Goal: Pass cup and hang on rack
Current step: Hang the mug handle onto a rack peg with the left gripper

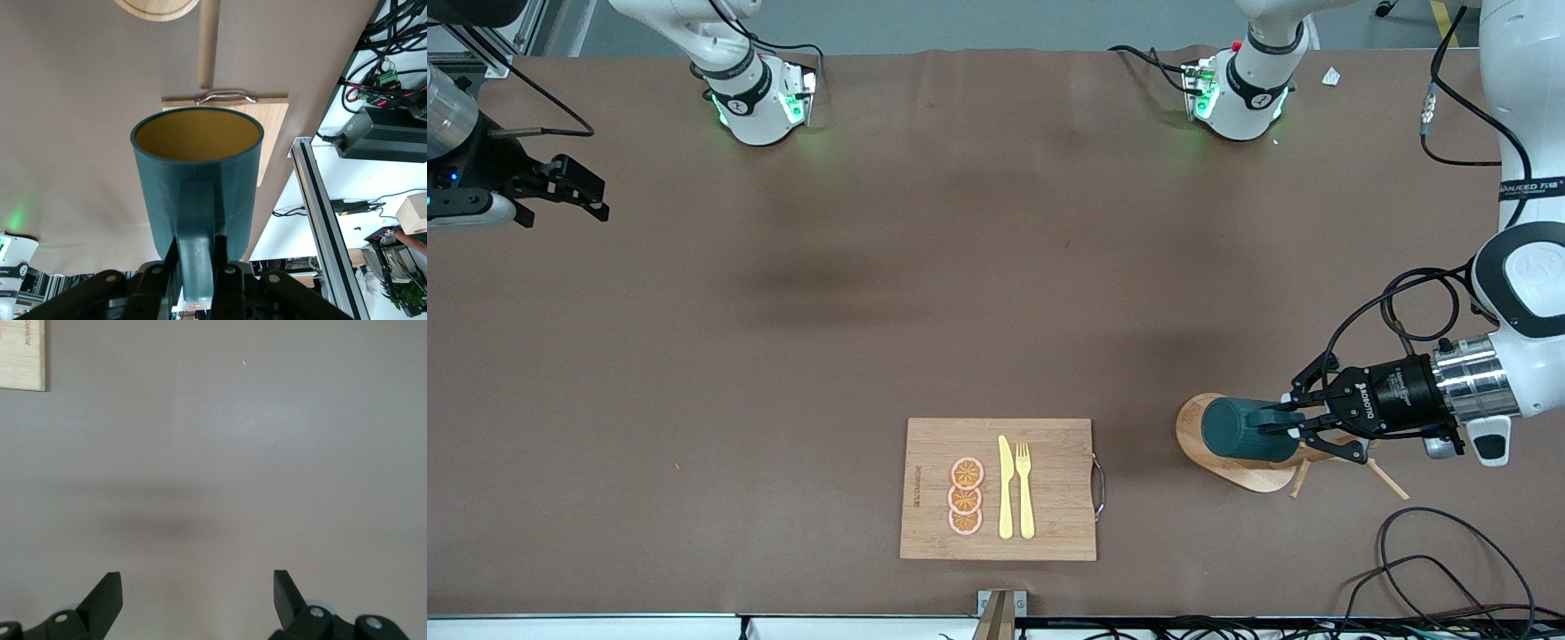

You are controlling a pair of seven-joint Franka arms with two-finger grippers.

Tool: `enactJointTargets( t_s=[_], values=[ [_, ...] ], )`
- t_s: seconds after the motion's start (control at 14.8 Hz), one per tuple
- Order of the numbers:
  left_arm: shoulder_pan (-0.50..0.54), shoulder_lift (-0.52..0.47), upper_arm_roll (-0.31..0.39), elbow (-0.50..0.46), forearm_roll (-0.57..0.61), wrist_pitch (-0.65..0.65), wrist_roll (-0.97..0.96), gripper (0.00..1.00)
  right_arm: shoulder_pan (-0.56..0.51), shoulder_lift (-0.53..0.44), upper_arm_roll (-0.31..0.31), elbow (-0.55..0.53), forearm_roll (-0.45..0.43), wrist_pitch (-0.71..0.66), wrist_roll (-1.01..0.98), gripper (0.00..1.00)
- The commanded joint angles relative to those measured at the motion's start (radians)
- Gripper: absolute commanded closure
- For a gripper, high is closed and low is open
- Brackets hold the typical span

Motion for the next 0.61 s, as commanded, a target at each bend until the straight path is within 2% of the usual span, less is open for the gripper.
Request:
enactJointTargets(
  t_s=[0.0,0.54],
  values=[
    [0.018,0.002,-0.001,-0.002,0.027,0.0,0.016,0.98,-0.014,0.019,0.007,0.026,-0.002,-0.014,-0.006,0.0],
    [0.038,0.006,-0.001,-0.004,0.115,-0.002,0.053,0.96,-0.016,0.021,0.007,0.027,-0.002,-0.014,-0.006,0.0]
  ],
)
